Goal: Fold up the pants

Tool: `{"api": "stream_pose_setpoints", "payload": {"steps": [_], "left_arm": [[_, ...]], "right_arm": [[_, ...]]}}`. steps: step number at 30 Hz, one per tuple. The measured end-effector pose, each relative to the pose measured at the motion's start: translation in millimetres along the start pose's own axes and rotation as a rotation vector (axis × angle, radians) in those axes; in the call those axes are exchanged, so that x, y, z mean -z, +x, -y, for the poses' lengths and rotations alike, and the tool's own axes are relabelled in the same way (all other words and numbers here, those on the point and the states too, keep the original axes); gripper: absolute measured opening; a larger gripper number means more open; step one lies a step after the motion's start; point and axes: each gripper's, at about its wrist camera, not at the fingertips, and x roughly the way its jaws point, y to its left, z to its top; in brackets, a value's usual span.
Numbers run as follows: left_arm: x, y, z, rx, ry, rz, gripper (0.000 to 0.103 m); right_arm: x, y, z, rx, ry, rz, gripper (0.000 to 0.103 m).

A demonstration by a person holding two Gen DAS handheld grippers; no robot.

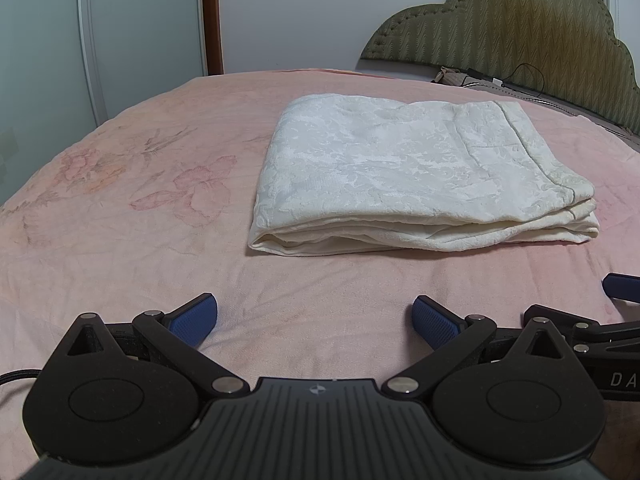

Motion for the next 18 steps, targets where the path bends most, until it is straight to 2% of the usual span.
{"api": "stream_pose_setpoints", "payload": {"steps": [18], "left_arm": [[0.3, 0.0, -0.4, 0.001, -0.001, 0.000, 0.103]], "right_arm": [[2.5, -1.5, -2.4, 0.008, 0.002, 0.011, 0.103]]}}
